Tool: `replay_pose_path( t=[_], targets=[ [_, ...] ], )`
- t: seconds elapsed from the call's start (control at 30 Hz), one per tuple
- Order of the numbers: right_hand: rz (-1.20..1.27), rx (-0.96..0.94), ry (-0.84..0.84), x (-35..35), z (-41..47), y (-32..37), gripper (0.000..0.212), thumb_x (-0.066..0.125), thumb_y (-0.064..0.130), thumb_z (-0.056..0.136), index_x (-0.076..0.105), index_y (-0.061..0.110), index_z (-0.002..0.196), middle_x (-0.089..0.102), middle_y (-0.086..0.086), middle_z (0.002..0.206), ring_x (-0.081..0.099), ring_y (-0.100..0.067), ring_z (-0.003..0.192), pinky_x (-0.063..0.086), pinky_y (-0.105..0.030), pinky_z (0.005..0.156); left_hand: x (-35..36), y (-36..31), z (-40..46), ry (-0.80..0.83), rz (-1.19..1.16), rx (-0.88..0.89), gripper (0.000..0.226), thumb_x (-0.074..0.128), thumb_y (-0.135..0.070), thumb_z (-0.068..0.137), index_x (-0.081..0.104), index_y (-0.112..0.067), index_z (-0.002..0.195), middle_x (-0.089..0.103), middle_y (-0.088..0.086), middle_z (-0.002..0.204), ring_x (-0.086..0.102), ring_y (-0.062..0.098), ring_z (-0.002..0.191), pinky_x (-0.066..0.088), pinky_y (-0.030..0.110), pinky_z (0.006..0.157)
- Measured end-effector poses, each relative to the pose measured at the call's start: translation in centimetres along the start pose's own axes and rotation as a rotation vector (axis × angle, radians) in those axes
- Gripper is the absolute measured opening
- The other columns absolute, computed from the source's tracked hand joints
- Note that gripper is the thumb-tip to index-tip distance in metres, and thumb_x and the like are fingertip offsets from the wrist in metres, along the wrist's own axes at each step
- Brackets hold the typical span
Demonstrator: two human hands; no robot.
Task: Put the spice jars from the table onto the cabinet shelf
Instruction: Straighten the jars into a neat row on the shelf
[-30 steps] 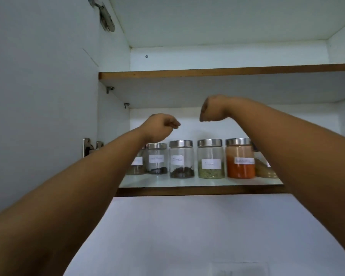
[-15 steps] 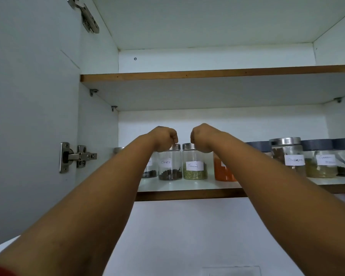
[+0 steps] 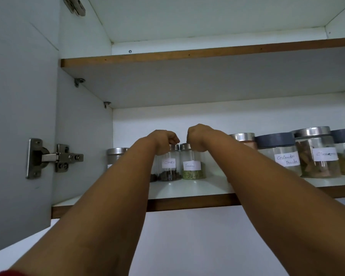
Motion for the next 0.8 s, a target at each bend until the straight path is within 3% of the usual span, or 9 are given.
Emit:
replay_pose_path(
  t=[0.17,0.3,0.37,0.4,0.47,0.5,0.57,0.7,0.8],
  targets=[
    [0.047,-0.011,-0.035,0.7,0.5,-0.5,0.034,0.047,0.01,0.092,0.058,0.01,0.125,0.057,-0.009,0.128,0.054,-0.028,0.113,0.042,-0.029,0.079,0.3,0.9,0.3,-0.088,-0.004,0.057,0.057,0.045,0.017,0.078,0.066,-0.017,0.119,0.067,0.0,0.119,0.06,0.015,0.113,0.046,0.022,0.095],
    [0.098,0.022,-0.104,0.9,-0.2,-0.1,0.009,0.049,0.002,0.091,0.055,0.009,0.09,0.053,-0.008,0.093,0.049,-0.025,0.09,0.04,-0.03,0.073,0.6,0.6,-0.1,-0.182,0.081,0.105,0.057,0.049,0.015,0.076,0.068,-0.02,0.117,0.068,-0.001,0.118,0.06,0.015,0.111,0.047,0.027,0.096],
    [0.123,0.044,-0.158,1.4,-0.4,0.0,0.016,0.05,0.0,0.089,0.059,0.009,0.1,0.058,-0.01,0.106,0.053,-0.026,0.091,0.043,-0.03,0.074,0.8,0.4,-0.3,-0.218,0.091,0.11,0.058,0.049,0.014,0.076,0.068,-0.021,0.117,0.068,-0.002,0.119,0.059,0.016,0.113,0.047,0.032,0.098],
    [0.143,0.05,-0.177,1.7,-0.4,0.1,0.03,0.051,-0.001,0.089,0.06,0.008,0.115,0.059,-0.011,0.118,0.056,-0.027,0.1,0.047,-0.031,0.079,0.9,0.5,-0.4,-0.233,0.087,0.104,0.057,0.049,0.013,0.076,0.068,-0.023,0.117,0.068,-0.002,0.119,0.059,0.016,0.114,0.048,0.034,0.098],
    [0.182,0.029,-0.176,2.1,-0.2,0.0,0.066,0.052,-0.003,0.088,0.037,0.019,0.148,0.051,-0.011,0.136,0.053,-0.029,0.12,0.049,-0.035,0.093,0.8,0.7,-0.8,-0.283,0.091,0.085,0.053,0.052,0.01,0.078,0.067,-0.026,0.114,0.066,-0.002,0.122,0.057,0.019,0.117,0.047,0.035,0.097],
    [0.199,0.011,-0.17,2.1,-0.3,0.1,0.079,0.052,-0.006,0.087,0.023,0.025,0.154,0.047,-0.011,0.14,0.05,-0.03,0.124,0.048,-0.037,0.095,0.7,1.0,-1.0,-0.309,0.104,0.073,0.051,0.053,0.007,0.08,0.065,-0.028,0.114,0.063,-0.002,0.127,0.054,0.02,0.119,0.046,0.035,0.097],
    [0.242,0.002,-0.228,1.6,-0.8,0.2,0.088,0.052,-0.01,0.086,0.014,0.028,0.155,0.044,-0.01,0.142,0.049,-0.03,0.125,0.047,-0.037,0.095,0.3,1.2,-1.5,-0.336,0.131,0.064,0.05,0.054,0.003,0.082,0.061,-0.029,0.119,0.058,-0.002,0.136,0.049,0.022,0.125,0.044,0.035,0.098],
    [0.295,0.035,-0.481,-0.3,-2.8,-0.1,0.076,0.056,-0.013,0.08,0.034,0.016,0.147,0.049,-0.013,0.134,0.057,-0.031,0.111,0.051,-0.036,0.086,0.1,-0.6,-3.1,-0.414,0.044,0.076,0.064,0.049,0.006,0.083,0.049,-0.029,0.136,0.051,0.002,0.144,0.045,0.025,0.131,0.042,0.036,0.104],
    [0.104,0.026,-0.698,-3.2,-5.6,-2.2,0.043,0.05,-0.009,0.084,0.053,0.005,0.124,0.056,-0.014,0.117,0.058,-0.029,0.1,0.048,-0.034,0.075,-0.3,-3.6,-4.1,-0.408,-0.037,0.155,0.055,0.045,0.001,0.088,0.049,-0.024,0.138,0.049,0.002,0.145,0.043,0.023,0.133,0.036,0.033,0.108]
  ],
)
Point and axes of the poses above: each hand's wrist, its own z-axis towards the middle knuckle, its own x-axis out of the palm, y = z × x, the point moved 3 cm from there along z, towards the middle knuckle
